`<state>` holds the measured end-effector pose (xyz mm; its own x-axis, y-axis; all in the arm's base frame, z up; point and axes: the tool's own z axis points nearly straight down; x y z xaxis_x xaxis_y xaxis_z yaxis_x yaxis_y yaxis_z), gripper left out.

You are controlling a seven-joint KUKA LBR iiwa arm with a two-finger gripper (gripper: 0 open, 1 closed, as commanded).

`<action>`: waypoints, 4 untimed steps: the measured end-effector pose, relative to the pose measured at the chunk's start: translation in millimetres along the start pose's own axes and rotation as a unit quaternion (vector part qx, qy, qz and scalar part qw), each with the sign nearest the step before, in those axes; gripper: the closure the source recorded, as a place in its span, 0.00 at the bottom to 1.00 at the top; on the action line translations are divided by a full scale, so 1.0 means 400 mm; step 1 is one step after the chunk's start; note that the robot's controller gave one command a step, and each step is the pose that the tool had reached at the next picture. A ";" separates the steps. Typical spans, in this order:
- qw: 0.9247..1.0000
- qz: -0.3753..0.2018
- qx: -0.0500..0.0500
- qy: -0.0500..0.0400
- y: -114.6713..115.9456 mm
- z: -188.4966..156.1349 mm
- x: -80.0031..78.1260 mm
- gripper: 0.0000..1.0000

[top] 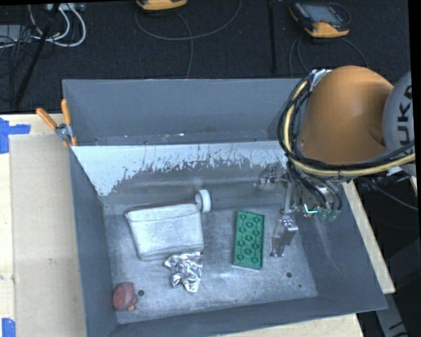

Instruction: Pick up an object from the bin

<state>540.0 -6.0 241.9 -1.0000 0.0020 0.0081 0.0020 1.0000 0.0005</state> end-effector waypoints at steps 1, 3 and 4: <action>0.958 -0.287 0.001 -0.007 -0.085 0.426 -0.083 0.00; 0.873 -0.487 0.002 -0.005 -0.057 0.324 -0.130 0.00; 0.823 -0.568 0.002 -0.006 -0.054 0.425 -0.143 0.00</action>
Offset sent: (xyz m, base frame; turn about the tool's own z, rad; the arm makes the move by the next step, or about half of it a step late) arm 0.0294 -0.0356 -0.1719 -0.5831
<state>595.6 -27.5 71.5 -0.3557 -0.9346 -0.0050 -0.9346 0.3557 -0.0022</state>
